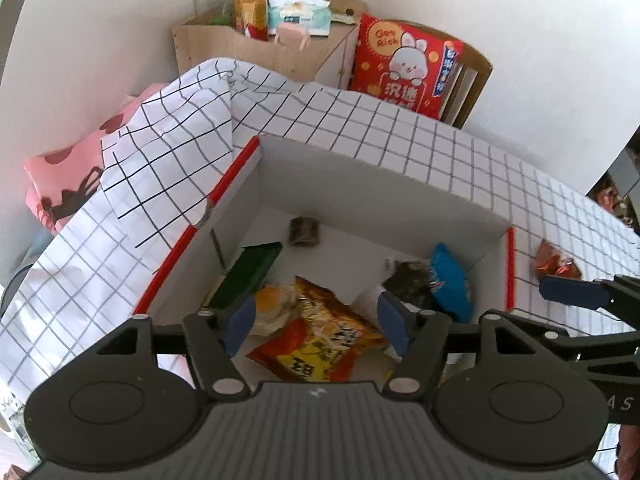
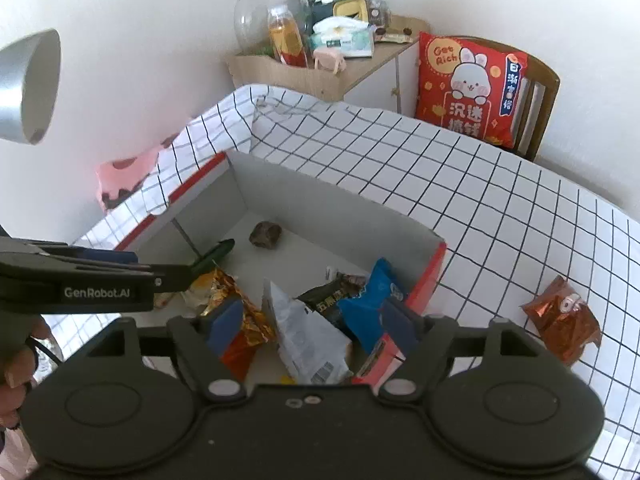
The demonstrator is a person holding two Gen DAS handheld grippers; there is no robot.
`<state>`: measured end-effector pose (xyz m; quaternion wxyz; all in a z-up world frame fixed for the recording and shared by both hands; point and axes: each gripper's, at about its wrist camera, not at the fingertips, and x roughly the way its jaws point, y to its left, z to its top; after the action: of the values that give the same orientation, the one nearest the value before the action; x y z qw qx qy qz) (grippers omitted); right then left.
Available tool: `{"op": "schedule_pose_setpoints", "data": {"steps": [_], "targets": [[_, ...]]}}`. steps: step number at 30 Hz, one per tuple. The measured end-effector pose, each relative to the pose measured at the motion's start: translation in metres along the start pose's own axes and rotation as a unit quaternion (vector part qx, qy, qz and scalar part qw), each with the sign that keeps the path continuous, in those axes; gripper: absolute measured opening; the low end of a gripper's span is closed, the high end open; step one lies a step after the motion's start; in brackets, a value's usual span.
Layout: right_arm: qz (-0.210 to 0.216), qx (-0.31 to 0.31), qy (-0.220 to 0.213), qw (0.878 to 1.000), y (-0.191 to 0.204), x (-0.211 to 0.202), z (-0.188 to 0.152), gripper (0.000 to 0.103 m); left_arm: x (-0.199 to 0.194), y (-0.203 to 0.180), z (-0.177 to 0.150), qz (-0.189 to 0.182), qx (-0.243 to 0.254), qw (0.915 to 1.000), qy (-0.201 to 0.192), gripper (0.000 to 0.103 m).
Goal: Organize snacks
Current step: 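Move both tools back from the box toward the Oreo bag and purple candy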
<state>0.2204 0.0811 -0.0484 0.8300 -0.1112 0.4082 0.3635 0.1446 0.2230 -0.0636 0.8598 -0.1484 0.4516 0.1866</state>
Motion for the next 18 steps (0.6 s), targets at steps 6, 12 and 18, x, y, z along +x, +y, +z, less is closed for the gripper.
{"op": "schedule_pose_setpoints", "data": {"steps": [6, 12, 18], "targets": [[0.004, 0.019, -0.022, 1.0, -0.011, -0.024, -0.009, 0.09, -0.014, -0.018, -0.005, -0.015, 0.005, 0.9998, -0.011, 0.067], [0.005, 0.043, -0.039, 0.998, -0.033, -0.048, -0.022, 0.096, -0.031, -0.043, -0.012, -0.029, 0.007, 0.9991, -0.032, 0.074], [0.003, 0.052, -0.057, 0.997, -0.058, -0.073, -0.038, 0.098, -0.04, -0.076, -0.02, -0.056, 0.019, 0.9975, -0.038, 0.075]]}}
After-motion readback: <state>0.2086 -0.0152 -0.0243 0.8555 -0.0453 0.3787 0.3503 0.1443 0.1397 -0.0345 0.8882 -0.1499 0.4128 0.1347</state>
